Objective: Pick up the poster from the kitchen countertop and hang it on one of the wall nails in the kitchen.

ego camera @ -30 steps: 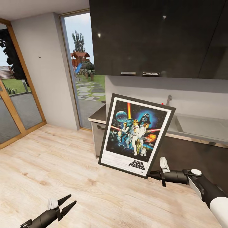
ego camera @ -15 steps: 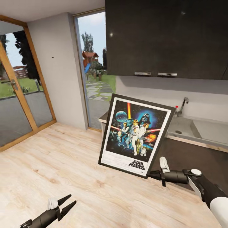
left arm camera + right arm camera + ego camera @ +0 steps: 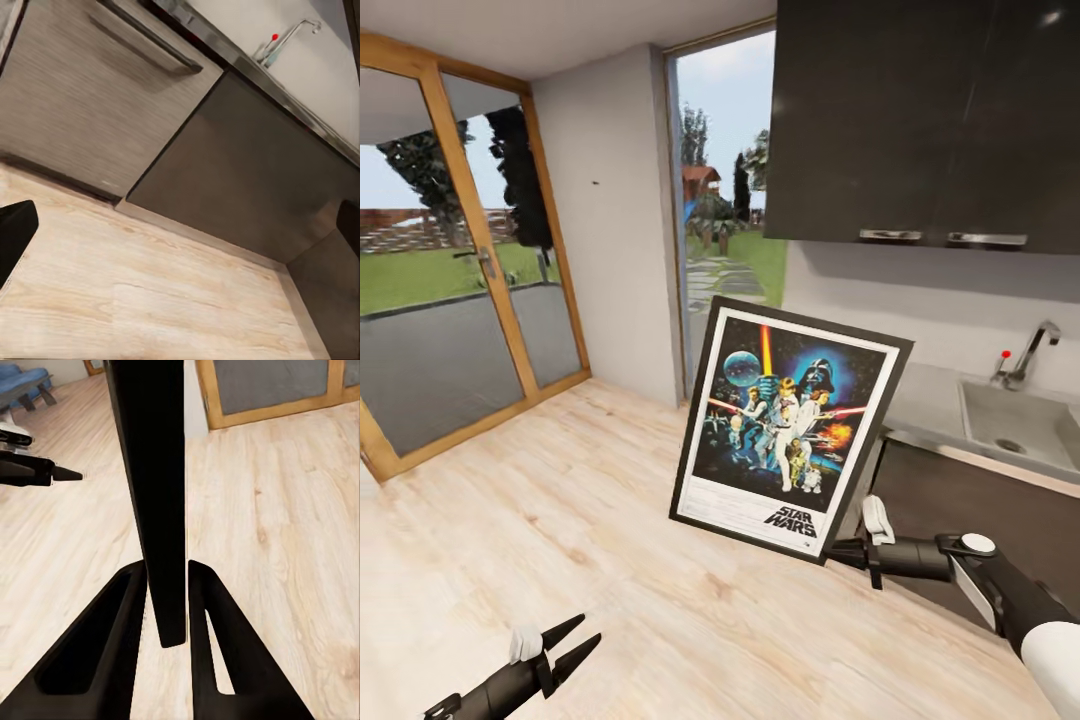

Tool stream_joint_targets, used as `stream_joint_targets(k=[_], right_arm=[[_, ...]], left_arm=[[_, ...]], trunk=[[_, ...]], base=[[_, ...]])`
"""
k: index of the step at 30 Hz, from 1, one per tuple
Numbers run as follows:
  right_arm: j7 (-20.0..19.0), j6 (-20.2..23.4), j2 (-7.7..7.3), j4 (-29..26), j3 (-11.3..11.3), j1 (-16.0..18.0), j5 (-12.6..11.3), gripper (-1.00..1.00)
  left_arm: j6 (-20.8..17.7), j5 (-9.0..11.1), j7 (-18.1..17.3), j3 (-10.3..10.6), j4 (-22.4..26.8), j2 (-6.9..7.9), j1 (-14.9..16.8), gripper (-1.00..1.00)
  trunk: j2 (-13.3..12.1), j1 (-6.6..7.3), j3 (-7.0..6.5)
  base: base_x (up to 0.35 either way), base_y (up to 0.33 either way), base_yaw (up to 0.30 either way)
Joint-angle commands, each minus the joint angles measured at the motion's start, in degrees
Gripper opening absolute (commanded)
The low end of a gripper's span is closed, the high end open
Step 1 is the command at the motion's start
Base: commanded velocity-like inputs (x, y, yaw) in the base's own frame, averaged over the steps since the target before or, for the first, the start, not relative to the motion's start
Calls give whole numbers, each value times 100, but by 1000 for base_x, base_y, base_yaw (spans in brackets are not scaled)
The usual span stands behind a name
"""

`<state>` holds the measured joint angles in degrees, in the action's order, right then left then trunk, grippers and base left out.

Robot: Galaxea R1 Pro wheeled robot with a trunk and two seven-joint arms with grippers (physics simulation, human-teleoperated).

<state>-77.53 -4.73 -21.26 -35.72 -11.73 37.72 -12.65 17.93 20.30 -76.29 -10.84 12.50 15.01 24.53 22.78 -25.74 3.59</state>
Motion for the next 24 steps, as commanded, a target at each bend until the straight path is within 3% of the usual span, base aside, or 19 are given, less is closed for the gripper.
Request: stream_joint_targets(k=[1,6,12,16,20,24], right_arm=[[1,-37,-7,2,-40,7,-44,-100],[128,-35,-2,3,-40,7,-47,-100],[236,-38,-1,4,-30,7,-51,-100],[279,-46,-1,-2,-18,7,-40,-100],[291,-53,-1,-4,-15,7,-37,-100],[298,-64,-1,-6,-19,7,-36,-100]], left_arm=[[35,44,-11,29,-10,2,7,100],[35,44,-9,29,-10,2,7,100],[35,46,-9,27,-41,2,7,100],[40,54,-10,-197,-476,7,7,100],[39,51,20,-283,-792,52,7,100],[36,45,427,-334,-1032,103,-26,100]], trunk=[[14,-4,13],[14,-4,13],[14,-4,13],[14,-4,13],[14,-4,13],[14,-4,13]], base=[[12,11,291],[109,68,280],[227,177,66],[244,198,4],[248,199,1],[254,198,0]])
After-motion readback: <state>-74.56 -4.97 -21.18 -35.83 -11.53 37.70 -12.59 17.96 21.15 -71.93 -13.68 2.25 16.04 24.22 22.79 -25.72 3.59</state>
